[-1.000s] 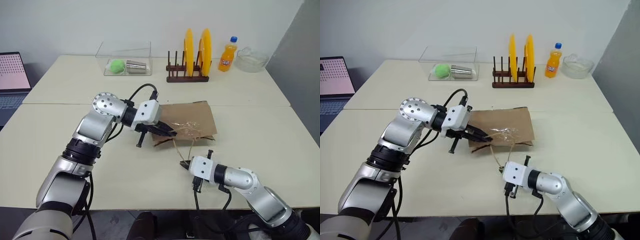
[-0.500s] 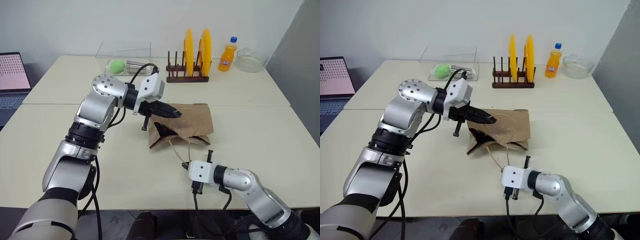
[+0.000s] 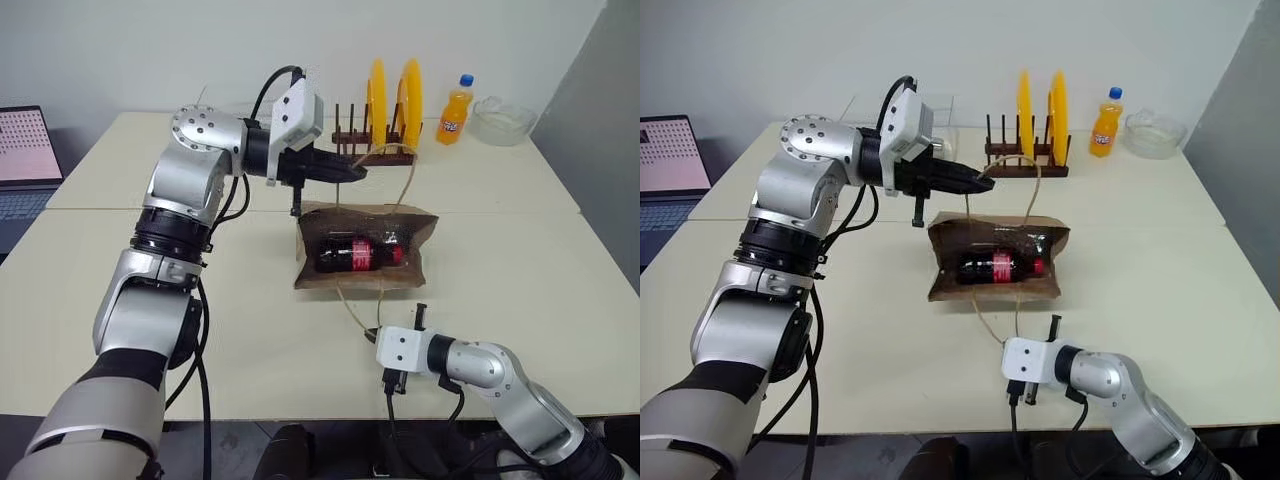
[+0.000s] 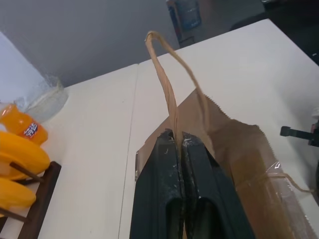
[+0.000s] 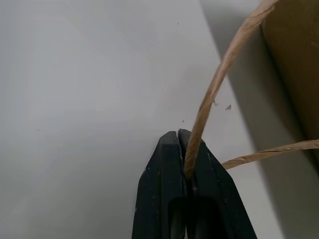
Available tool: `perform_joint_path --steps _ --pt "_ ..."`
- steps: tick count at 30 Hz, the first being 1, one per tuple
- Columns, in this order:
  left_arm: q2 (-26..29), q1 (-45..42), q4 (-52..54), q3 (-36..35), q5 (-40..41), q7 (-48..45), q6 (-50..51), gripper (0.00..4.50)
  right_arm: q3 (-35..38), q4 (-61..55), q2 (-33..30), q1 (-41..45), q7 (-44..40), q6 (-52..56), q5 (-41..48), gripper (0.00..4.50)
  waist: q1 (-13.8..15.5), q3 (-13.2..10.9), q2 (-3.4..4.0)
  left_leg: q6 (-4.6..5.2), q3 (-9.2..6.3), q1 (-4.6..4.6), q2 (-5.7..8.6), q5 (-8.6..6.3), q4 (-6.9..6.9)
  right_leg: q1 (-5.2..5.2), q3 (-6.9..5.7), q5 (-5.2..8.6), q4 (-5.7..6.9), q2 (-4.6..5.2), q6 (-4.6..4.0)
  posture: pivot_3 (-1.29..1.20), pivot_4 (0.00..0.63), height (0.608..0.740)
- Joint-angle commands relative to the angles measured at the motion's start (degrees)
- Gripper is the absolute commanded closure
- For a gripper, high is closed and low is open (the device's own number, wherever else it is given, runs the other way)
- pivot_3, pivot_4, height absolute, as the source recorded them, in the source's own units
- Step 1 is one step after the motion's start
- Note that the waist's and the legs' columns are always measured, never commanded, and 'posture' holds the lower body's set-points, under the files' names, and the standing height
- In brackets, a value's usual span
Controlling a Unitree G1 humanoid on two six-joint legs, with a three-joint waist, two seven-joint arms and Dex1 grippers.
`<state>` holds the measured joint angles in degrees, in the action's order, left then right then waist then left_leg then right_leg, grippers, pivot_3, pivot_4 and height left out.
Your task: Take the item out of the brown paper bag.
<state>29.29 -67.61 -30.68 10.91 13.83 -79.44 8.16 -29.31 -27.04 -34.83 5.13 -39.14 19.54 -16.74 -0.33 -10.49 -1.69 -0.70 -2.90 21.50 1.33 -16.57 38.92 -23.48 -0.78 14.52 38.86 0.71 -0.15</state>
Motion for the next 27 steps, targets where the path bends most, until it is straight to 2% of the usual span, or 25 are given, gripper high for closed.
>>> perform_joint_path --steps 1,5,11,16,20,22,24,27 --pt "-0.18 -2.53 -1.09 -1.85 -0.36 0.23 -1.68 4.50 -2.22 1.25 -0.57 -2.15 -2.99 1.94 -0.28 4.47 0.00 0.00 0.00 0.00 0.01 -0.01 0.00 0.00 0.00 0.00 0.00 0.00 0.00 0.00 0.00 0.00 0.150 0.740" --pt "-0.65 -4.50 -3.97 -3.08 0.24 0.59 -1.83 4.50 -0.92 0.23 -1.23 -2.95 -2.55 1.75 -0.60 4.47 0.02 0.00 0.00 0.00 0.00 0.01 0.00 0.00 0.00 -0.01 -0.01 0.00 -0.01 0.00 0.00 0.00 0.150 0.740" --pt "-0.19 -0.89 2.30 -3.24 2.81 -3.90 1.77 4.50 1.12 -2.21 -0.69 -3.47 -1.58 1.39 -0.36 4.47 -0.01 0.00 0.00 0.00 0.01 0.02 0.01 0.00 0.00 0.00 0.00 0.00 -0.01 0.01 0.00 0.00 0.150 0.740" --pt "0.26 2.12 7.84 -3.33 3.80 -4.67 4.92 4.50 4.55 -8.19 -2.02 -4.08 -3.66 4.22 1.63 2.95 0.01 -0.01 0.00 -0.01 -0.02 0.04 0.01 0.00 0.00 -0.02 0.00 0.00 0.00 0.01 0.00 0.00 0.150 0.740" --pt "0.54 3.35 10.52 -3.49 4.20 -4.61 6.54 4.50 13.42 -18.71 -4.81 -6.15 -8.31 10.59 9.23 1.47 0.03 -0.02 0.02 -0.01 -0.02 0.09 0.01 0.00 0.01 -0.04 0.00 0.00 -0.01 0.02 0.00 0.00 0.150 0.740" --pt "0.60 3.74 11.36 -3.58 4.36 -4.49 7.14 4.50 19.82 -24.04 -6.32 -7.13 -11.73 15.46 15.81 0.81 0.07 -0.02 0.01 -0.01 -0.03 0.09 0.01 0.00 0.02 -0.04 -0.01 0.00 -0.01 0.03 0.00 0.00 0.150 0.740" --pt "0.64 4.01 11.87 -3.65 4.48 -4.47 7.55 4.50 25.34 -27.45 -7.07 -6.89 -13.50 19.67 21.26 0.81 0.03 -0.03 0.01 -0.01 -0.04 0.08 0.01 0.00 0.02 -0.04 -0.02 0.00 0.00 0.03 0.00 0.00 0.150 0.740" --pt "0.59 4.26 12.35 -3.70 4.55 -4.43 7.95 4.50 34.19 -29.72 -3.55 -1.78 -12.72 26.69 32.07 0.81 -0.08 -0.02 0.01 -0.01 -0.05 0.06 -0.01 0.00 0.02 -0.03 -0.03 0.00 0.01 0.02 0.00 0.00 0.150 0.740"
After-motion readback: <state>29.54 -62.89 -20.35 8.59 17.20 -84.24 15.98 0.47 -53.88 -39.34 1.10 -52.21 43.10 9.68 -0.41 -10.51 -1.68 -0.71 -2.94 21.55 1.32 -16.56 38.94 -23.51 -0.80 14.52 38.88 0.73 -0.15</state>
